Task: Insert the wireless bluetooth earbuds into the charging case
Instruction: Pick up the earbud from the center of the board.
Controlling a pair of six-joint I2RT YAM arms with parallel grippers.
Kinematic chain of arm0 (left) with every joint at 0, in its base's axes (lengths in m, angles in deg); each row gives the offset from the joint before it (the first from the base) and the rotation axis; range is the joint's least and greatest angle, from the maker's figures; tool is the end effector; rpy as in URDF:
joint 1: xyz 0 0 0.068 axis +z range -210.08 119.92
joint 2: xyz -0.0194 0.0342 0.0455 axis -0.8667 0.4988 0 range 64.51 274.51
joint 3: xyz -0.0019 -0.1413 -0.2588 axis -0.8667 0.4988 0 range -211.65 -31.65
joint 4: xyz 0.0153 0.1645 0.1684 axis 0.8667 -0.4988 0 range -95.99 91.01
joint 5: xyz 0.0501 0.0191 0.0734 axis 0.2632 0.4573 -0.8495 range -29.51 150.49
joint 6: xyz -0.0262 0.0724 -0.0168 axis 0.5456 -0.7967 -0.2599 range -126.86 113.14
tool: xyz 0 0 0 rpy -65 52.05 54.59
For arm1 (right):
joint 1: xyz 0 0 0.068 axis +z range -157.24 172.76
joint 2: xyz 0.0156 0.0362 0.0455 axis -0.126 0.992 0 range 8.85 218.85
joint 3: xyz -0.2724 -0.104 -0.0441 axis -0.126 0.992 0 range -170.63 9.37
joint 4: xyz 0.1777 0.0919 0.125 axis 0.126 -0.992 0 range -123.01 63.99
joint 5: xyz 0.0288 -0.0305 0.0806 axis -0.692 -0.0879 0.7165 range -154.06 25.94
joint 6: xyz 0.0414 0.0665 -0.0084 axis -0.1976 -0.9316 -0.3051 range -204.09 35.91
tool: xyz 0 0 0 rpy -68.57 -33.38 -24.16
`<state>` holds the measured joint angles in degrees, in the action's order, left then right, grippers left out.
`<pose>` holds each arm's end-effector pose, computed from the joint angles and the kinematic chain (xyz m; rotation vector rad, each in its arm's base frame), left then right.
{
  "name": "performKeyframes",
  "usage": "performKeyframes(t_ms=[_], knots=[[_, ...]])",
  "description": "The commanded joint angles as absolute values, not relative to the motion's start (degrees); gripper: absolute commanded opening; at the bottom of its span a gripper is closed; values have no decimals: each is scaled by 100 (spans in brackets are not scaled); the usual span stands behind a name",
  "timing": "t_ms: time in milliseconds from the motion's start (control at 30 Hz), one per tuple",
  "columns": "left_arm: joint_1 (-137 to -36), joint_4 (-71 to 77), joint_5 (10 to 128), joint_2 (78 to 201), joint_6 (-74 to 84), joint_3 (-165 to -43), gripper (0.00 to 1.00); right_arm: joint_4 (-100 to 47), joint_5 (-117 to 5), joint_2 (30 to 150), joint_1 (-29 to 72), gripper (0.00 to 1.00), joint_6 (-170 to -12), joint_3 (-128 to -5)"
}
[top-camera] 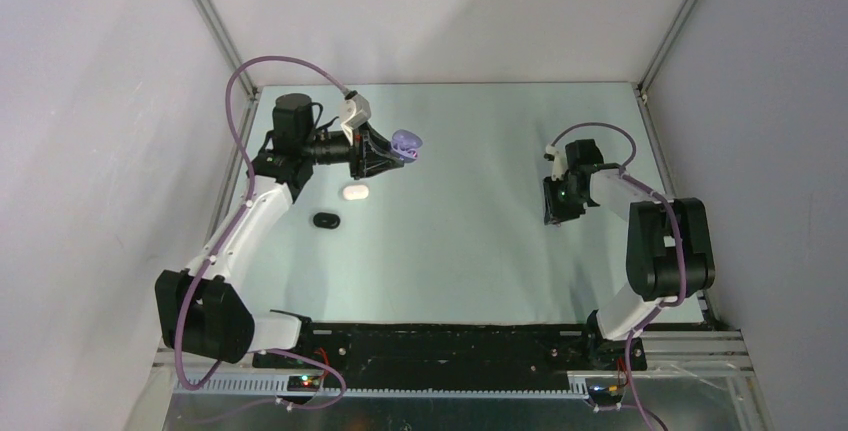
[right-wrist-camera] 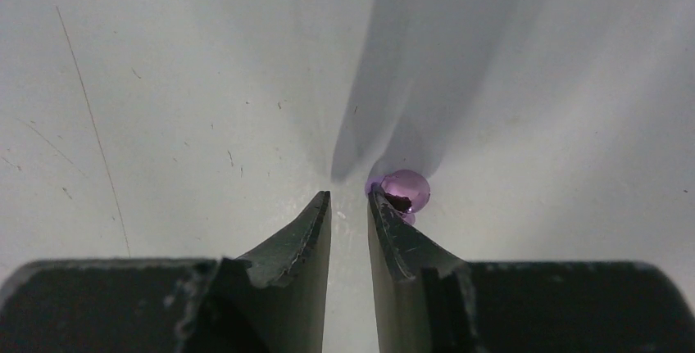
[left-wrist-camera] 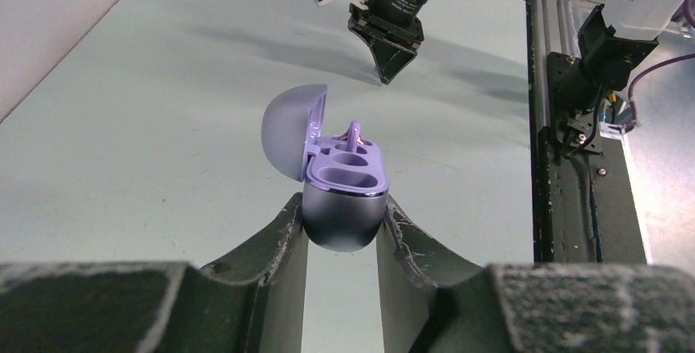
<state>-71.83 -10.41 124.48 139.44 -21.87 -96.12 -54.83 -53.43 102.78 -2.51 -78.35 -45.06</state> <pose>0.2484 -0.1138 0.3712 1.0974 1.4954 -1.0342 0.2955 0.0369 0.1771 -0.2998 2.7354 0.2514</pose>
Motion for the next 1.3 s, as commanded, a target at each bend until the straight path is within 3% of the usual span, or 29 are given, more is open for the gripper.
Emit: performKeyframes(t_ms=[0, 1267], knots=[[-7134, -949, 12415, 13758, -2138, -9635, 0, -5214, -5521, 10394, -305, 29, -7666, -4617], [-7094, -920, 12489, 13955, -2061, -9708, 0, -5376, -6406, 9917, -804, 21, -7231, -4670]])
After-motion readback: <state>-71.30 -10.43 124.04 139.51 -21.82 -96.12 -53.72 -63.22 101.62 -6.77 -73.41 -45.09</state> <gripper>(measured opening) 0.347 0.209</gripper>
